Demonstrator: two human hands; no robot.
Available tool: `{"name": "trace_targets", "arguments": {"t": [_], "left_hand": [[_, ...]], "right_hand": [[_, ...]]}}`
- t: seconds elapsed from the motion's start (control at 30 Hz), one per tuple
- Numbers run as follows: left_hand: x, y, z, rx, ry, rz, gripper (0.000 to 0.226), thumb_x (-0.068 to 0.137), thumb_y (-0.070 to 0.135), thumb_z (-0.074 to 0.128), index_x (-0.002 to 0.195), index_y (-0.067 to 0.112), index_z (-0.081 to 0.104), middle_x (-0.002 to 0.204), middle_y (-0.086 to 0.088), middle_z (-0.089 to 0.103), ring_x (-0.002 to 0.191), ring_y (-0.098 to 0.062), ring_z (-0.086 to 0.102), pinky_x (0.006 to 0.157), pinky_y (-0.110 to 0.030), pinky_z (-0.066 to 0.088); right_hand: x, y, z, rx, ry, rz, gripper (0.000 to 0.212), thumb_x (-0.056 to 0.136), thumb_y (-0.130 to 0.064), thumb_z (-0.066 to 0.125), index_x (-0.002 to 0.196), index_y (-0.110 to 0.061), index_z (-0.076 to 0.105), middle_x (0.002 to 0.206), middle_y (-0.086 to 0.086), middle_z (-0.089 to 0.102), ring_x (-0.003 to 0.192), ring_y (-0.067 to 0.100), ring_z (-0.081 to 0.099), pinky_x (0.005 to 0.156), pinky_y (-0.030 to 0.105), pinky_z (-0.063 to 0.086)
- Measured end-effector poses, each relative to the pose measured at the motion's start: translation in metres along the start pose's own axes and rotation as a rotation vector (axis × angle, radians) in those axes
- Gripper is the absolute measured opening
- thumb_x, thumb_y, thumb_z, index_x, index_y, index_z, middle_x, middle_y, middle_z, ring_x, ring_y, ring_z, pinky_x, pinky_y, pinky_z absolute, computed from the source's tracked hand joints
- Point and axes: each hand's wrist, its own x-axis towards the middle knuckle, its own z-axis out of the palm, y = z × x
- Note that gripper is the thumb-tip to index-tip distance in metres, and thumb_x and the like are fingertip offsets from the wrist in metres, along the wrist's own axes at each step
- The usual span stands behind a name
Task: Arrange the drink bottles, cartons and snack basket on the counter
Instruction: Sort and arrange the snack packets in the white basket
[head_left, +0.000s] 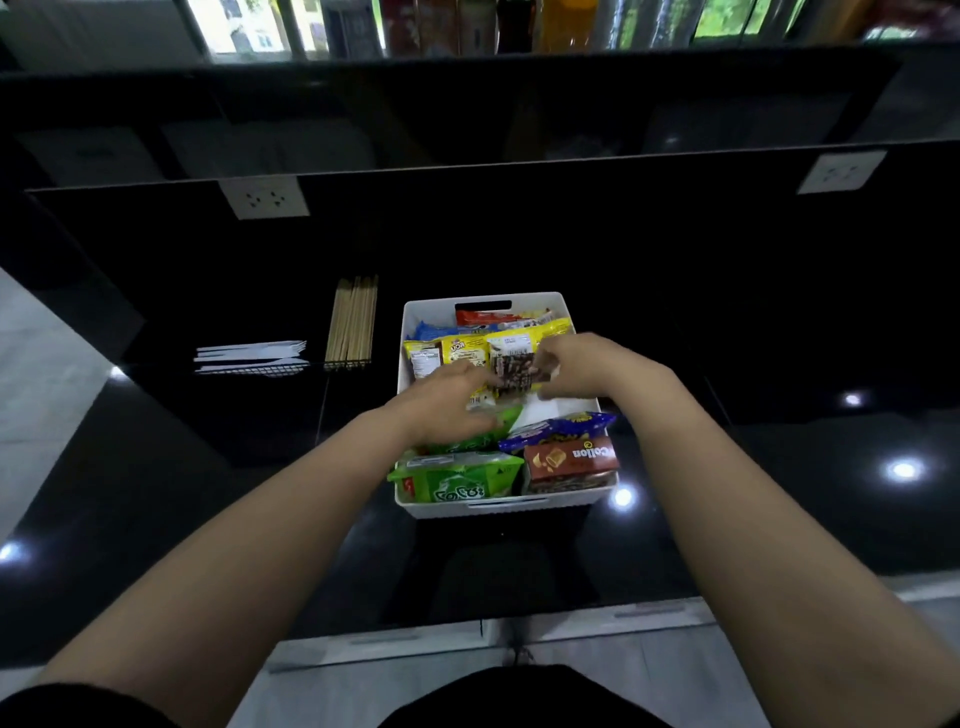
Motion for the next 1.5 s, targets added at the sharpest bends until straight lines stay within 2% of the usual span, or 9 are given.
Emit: {"name": "trace_targets", "arguments": {"t": [0.17,0.33,0.6,0.77,0.93,1.1,1.2,1.37,1.5], "left_hand": [[-0.007,-0.004,0.001,0.032,-0.118,-0.085,0.056,0.09,0.036,0.06,0.141,0.026,0.039,0.135,-0.006,0.054,0.116,-0.024,0.054,0.086,-0.03,0.045],[-0.009,-0.005,0.002,0.13,-0.044,-0.103,0.049,0.094,0.029,0.053,0.141,0.025,0.038,0.126,-0.008,0.06,0.109,-0.027,0.058,0.077,-0.031,0.045],[-0.017,-0.011,-0.022,0.195,0.089,-0.072,0.074,0.098,0.019,0.043,0.146,0.053,-0.002,0.062,-0.005,0.05,0.05,-0.019,0.046,0.045,-0.03,0.038],[-0.019,-0.014,-0.049,0.213,0.14,-0.059,0.049,0.101,0.018,0.036,0.141,0.046,0.036,0.096,-0.009,0.064,0.077,-0.026,0.061,0.067,-0.041,0.054],[-0.019,-0.016,-0.063,0.006,0.244,-0.208,0.034,0.097,0.027,0.044,0.127,0.037,0.056,0.087,-0.007,0.062,0.054,-0.016,0.056,0.046,-0.027,0.042],[-0.022,-0.009,-0.067,-0.127,0.21,-0.331,0.039,0.091,0.05,0.054,0.12,0.025,0.06,0.094,-0.006,0.066,0.06,-0.023,0.068,0.058,-0.031,0.058],[-0.021,-0.003,-0.063,-0.067,0.177,-0.367,0.055,0.089,0.063,0.047,0.107,0.014,0.063,0.082,-0.004,0.072,0.058,-0.021,0.069,0.067,-0.035,0.06],[-0.017,0.007,-0.053,-0.288,-0.088,-0.468,0.063,0.086,0.061,0.056,0.097,0.0,0.067,0.084,-0.008,0.075,0.071,-0.028,0.073,0.075,-0.042,0.061],[-0.012,0.003,-0.044,-0.49,-0.185,-0.566,0.043,0.085,0.029,0.073,0.104,-0.008,0.063,0.087,-0.017,0.073,0.051,-0.02,0.062,0.066,-0.036,0.059]], "right_hand": [[-0.017,-0.006,0.0,-0.111,-0.346,0.043,0.043,0.09,-0.023,0.066,0.129,-0.005,0.059,0.13,0.012,0.058,0.116,0.028,0.057,0.096,0.039,0.048],[-0.013,-0.014,0.008,-0.12,-0.269,0.059,0.037,0.094,-0.013,0.057,0.13,-0.005,0.058,0.134,0.019,0.055,0.117,0.033,0.057,0.091,0.044,0.051],[0.003,-0.023,0.021,-0.174,-0.189,0.028,0.045,0.088,-0.027,0.067,0.129,-0.02,0.049,0.122,0.006,0.06,0.093,0.022,0.057,0.068,0.03,0.048],[0.007,-0.022,0.009,-0.167,-0.094,0.04,0.029,0.086,-0.015,0.06,0.112,-0.026,0.053,0.112,0.005,0.062,0.085,0.023,0.058,0.067,0.032,0.05],[0.002,-0.018,-0.031,-0.032,0.078,0.132,0.03,0.09,-0.018,0.059,0.118,-0.012,0.053,0.11,0.014,0.063,0.086,0.024,0.062,0.072,0.034,0.055],[-0.007,-0.018,-0.045,0.063,0.196,0.289,0.019,0.093,-0.026,0.054,0.091,-0.007,0.055,0.096,0.018,0.067,0.073,0.026,0.062,0.071,0.036,0.054],[-0.009,-0.018,-0.035,0.172,0.218,0.408,0.034,0.093,-0.03,0.057,0.114,-0.003,0.053,0.097,0.018,0.064,0.081,0.03,0.066,0.076,0.041,0.058],[-0.006,-0.014,-0.017,0.212,0.232,0.471,0.076,0.091,-0.019,0.058,0.149,-0.017,0.009,0.1,0.021,0.064,0.081,0.033,0.068,0.074,0.046,0.059],[0.003,-0.013,-0.008,0.097,0.228,0.407,0.051,0.09,-0.018,0.056,0.137,-0.025,0.039,0.097,0.014,0.064,0.078,0.029,0.068,0.07,0.039,0.059]]}}
